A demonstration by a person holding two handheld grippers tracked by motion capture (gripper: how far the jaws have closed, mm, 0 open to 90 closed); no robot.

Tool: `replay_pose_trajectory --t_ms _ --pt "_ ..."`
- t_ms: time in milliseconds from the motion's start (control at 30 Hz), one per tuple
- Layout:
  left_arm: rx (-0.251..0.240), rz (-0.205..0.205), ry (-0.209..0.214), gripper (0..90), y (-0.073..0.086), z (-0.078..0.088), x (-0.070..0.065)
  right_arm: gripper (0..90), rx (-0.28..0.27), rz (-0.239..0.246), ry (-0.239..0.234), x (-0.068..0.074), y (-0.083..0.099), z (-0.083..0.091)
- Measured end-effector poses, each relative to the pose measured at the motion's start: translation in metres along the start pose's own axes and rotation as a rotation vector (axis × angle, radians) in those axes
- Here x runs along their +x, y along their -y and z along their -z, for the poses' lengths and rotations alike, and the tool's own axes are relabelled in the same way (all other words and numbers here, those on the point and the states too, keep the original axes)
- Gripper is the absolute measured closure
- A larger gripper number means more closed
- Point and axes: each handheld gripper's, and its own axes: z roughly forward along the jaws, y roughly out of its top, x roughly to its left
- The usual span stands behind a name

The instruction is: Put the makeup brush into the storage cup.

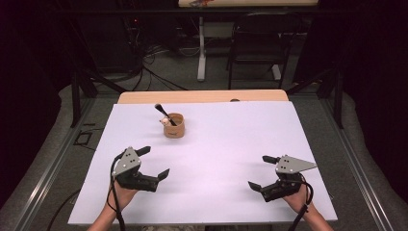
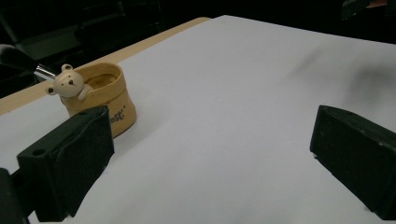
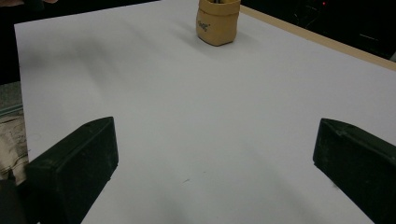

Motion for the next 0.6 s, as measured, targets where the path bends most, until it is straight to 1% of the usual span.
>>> replay_pose_trajectory --t_ms 33,100,233,300,367,400,467,567,600 --pt "-0.002 0.007 0.005 0.0 0.002 0.000 0.000 0.0 -0.002 -0.001 -0.001 0.000 0.000 0.000" --pt "-0.002 0.005 0.009 0.0 0.005 0.002 -0.001 0.0 -0.001 0.000 -0.003 0.000 0.000 0.000" --pt "0.005 -0.016 0.020 0.0 0.012 0.004 -0.004 0.0 -0.005 0.001 -0.009 -0.001 0.000 0.001" --pt "0.006 -0.030 0.041 0.1 0.016 0.006 -0.004 0.0 -0.004 0.001 -0.010 -0.001 0.001 0.001" --pt "0.006 -0.044 0.036 0.1 0.019 0.008 -0.003 0.0 -0.008 0.005 -0.015 0.000 0.000 0.001" --pt "0.001 -0.044 0.054 0.1 0.020 0.008 -0.002 0.0 -0.009 0.007 -0.016 0.000 0.000 0.001" --pt "-0.002 -0.045 0.052 0.1 0.023 0.011 0.000 0.0 -0.009 0.007 -0.022 0.000 0.000 0.001" --pt "-0.005 -0.047 0.066 0.1 0.029 0.013 0.002 0.0 -0.006 0.009 -0.025 0.000 0.001 0.001" --pt "0.002 -0.052 0.058 0.1 0.031 0.012 0.003 0.0 -0.004 0.011 -0.025 -0.001 0.001 0.001"
